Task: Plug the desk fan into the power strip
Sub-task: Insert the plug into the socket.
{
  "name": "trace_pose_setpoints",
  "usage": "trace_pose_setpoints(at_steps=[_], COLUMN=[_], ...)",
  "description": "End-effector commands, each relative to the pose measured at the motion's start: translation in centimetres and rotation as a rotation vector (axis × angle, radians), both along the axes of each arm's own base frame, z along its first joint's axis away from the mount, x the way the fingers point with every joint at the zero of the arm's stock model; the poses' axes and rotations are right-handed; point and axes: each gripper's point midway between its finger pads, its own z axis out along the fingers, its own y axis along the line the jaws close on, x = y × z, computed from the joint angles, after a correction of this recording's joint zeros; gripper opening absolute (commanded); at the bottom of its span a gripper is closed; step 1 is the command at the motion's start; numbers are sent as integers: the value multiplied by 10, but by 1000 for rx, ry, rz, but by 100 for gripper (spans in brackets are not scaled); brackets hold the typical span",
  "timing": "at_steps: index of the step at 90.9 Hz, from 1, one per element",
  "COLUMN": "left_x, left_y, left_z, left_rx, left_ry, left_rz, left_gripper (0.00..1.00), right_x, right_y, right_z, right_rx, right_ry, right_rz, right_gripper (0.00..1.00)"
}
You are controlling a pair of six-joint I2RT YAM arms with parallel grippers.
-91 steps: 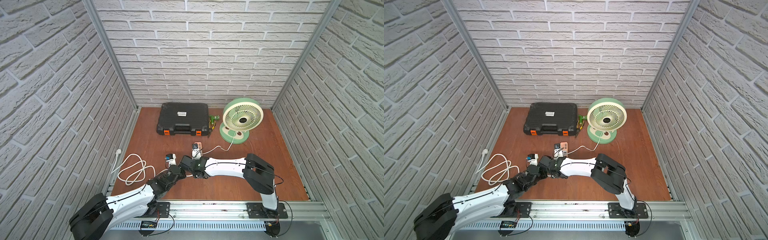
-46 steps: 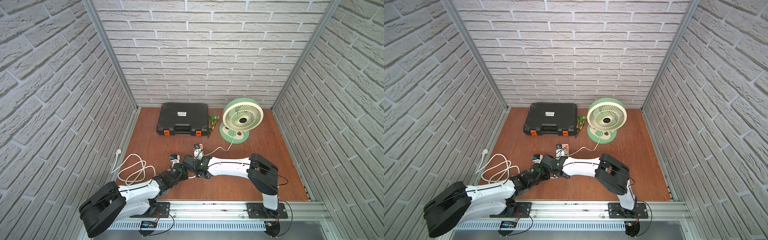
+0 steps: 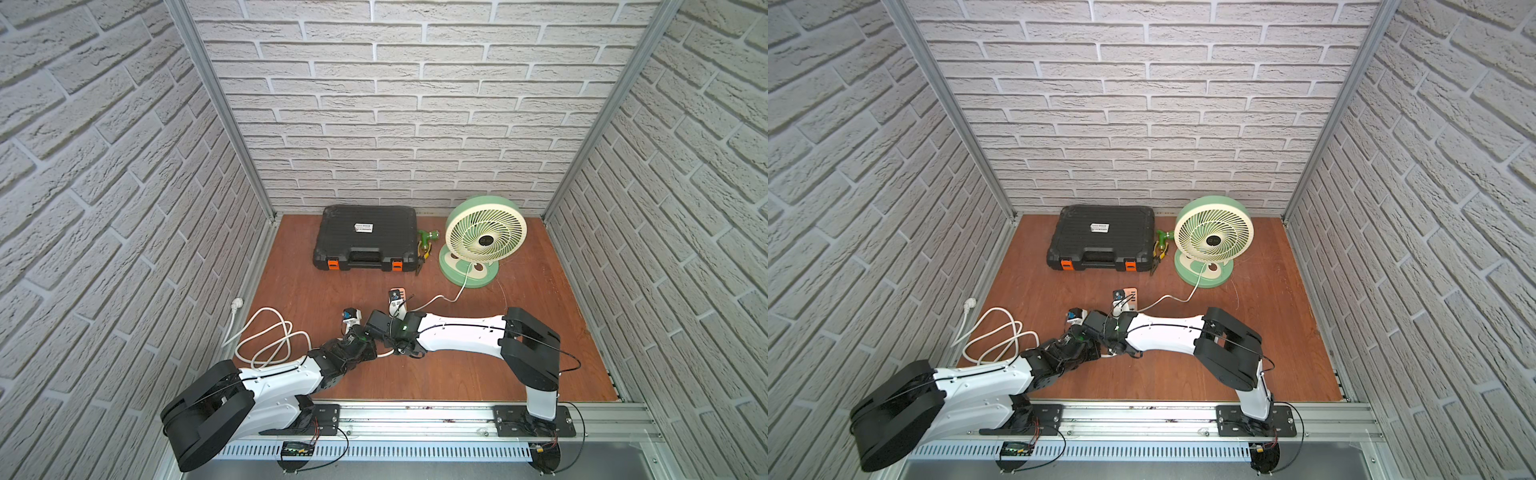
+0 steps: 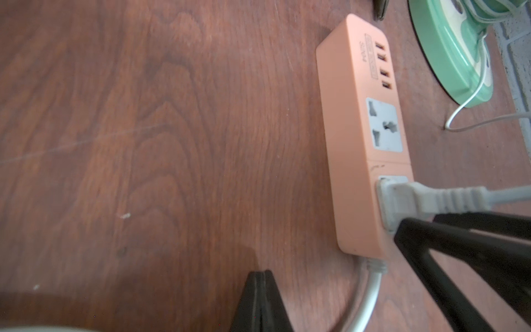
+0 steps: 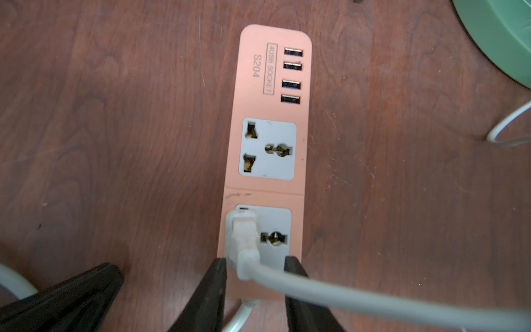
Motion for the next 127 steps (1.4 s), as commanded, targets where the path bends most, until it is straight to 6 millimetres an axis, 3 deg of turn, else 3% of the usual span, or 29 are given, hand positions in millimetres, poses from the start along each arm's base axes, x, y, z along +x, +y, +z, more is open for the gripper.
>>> trace_pose_setpoints(at_steps=[1, 25, 54, 82, 93, 112, 127], left_x=[27, 28, 25, 24, 24, 26, 29], left_y=[-21, -22, -22, -17, -16, -18, -19], left_z=[40, 42, 44, 52, 60, 79, 92], left_rx=[-84, -80, -45, -22, -9, 25, 43], left_ry=[-116, -116, -120, -141, -158, -199, -226], left_rz=[-2, -7, -28, -34, -47, -88, -103], left_gripper=[8, 8, 7, 7, 7, 13, 18], right_x=[-25, -25, -26, -52, -58, -48, -48], right_y=[-10, -13, -18, -16, -41, -133, -183], right_z=[-6, 10, 48, 72, 96, 144, 152], right_rx=[-87, -58, 1, 148, 199, 129, 47], right_ry=[38, 14, -29, 18, -52, -323, -443], right_rz=[51, 65, 82, 257, 266, 90, 8], right_gripper=[44, 54, 63, 63, 63, 65, 73])
